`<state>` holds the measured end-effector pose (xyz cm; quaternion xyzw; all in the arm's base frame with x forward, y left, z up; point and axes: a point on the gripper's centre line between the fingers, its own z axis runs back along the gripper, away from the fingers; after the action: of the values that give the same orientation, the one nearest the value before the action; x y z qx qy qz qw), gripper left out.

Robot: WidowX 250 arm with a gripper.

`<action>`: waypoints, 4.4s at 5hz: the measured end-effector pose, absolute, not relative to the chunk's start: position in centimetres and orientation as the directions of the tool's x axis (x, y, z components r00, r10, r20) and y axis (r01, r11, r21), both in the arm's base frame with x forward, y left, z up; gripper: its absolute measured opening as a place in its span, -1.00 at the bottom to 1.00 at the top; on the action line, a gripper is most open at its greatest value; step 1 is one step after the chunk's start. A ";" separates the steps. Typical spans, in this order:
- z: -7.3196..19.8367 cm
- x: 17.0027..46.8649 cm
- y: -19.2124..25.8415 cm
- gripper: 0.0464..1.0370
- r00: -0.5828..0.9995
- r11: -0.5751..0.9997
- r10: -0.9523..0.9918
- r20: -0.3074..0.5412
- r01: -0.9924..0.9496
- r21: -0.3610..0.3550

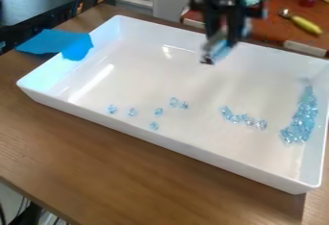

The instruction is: Sweep into pile

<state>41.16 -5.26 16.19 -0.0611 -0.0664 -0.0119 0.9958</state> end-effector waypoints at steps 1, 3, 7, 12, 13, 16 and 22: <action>15.4 39.6 -1.7 -0.36 0.990 0.996 -0.088 0.106 0.091 -0.024; 10.0 37.0 6.8 -0.36 0.981 0.971 -0.171 0.088 0.153 0.183; 10.5 32.1 8.1 -0.36 0.973 0.970 -0.224 0.063 0.216 0.108; 8.7 31.2 2.6 -0.36 0.990 0.989 -0.134 0.041 0.131 0.067; 8.8 31.0 0.8 -0.36 0.992 0.991 -0.126 0.022 0.125 0.054; 8.4 32.6 -5.3 -0.36 0.994 0.996 -0.081 0.079 0.078 0.044; 8.4 36.1 -14.9 -0.36 0.981 0.978 0.194 -0.028 -0.195 -0.067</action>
<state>36.14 -14.90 8.40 -0.0346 0.0107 0.0978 0.9945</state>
